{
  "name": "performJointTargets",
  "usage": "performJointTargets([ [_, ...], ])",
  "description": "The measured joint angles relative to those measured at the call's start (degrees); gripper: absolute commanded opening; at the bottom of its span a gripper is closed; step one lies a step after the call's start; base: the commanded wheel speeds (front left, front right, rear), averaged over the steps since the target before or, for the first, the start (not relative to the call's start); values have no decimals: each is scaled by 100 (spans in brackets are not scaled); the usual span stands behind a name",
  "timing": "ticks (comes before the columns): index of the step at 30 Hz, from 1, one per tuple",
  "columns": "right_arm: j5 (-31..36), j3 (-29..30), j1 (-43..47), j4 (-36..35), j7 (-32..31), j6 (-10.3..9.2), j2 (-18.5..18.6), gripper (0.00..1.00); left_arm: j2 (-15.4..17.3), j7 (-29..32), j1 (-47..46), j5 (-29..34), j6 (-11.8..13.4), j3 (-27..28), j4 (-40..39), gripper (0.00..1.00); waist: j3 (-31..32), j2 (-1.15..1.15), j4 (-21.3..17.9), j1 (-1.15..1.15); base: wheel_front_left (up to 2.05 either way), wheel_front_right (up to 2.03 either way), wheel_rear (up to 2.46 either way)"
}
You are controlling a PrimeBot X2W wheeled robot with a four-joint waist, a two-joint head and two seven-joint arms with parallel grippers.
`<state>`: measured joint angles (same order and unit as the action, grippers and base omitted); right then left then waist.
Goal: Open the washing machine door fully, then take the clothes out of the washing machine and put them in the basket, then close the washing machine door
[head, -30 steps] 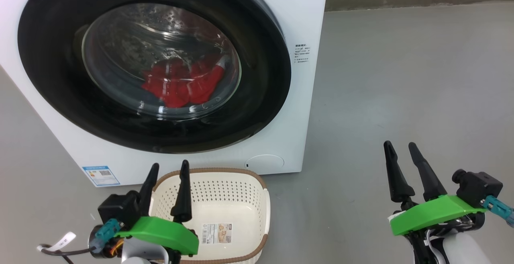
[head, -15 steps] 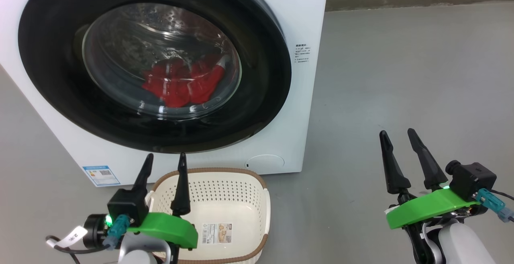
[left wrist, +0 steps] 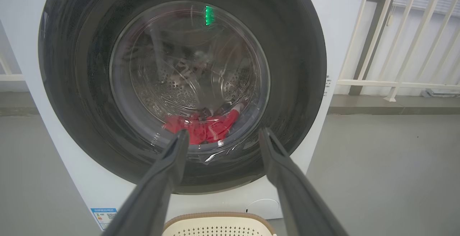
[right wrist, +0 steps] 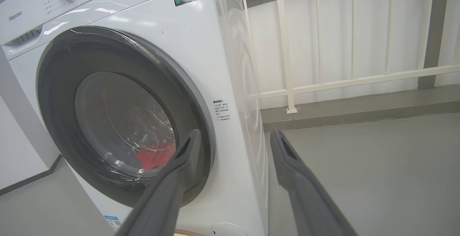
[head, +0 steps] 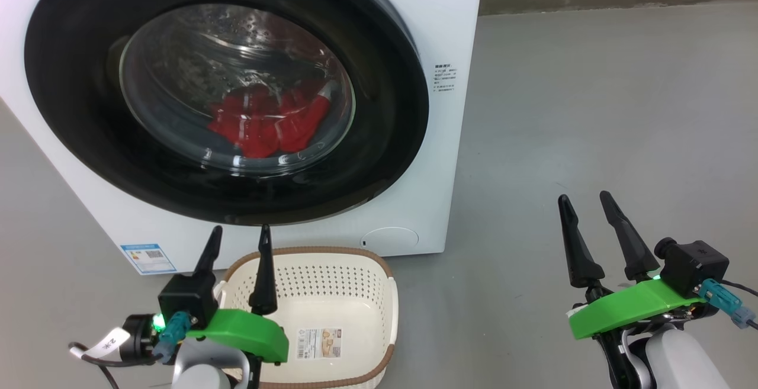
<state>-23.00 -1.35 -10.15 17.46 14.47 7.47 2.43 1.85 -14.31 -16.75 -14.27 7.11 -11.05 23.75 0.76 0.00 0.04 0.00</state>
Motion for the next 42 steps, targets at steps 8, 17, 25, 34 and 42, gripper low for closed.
performJointTargets([
  [8,0,0,0,2,0,0,0,100,1,0,0,-1,0,4,18,100,-2,0,4,0,0,0,0],
  [17,-1,7,-78,2,8,0,1,100,1,0,0,-46,-1,-18,-19,100,-88,0,22,0,0,0,0],
  [25,-2,27,-166,-25,15,0,2,0,1,0,-1,-93,-1,-78,-152,100,-264,0,58,0,0,0,0],
  [34,-125,24,-515,-43,15,0,9,0,1,0,-23,-142,-1,-180,-425,100,-548,0,140,0,0,0,0],
  [42,-894,-27,-918,-9,15,0,45,0,1,0,-131,-137,-1,-208,-564,100,-870,0,247,0,0,0,0],
])
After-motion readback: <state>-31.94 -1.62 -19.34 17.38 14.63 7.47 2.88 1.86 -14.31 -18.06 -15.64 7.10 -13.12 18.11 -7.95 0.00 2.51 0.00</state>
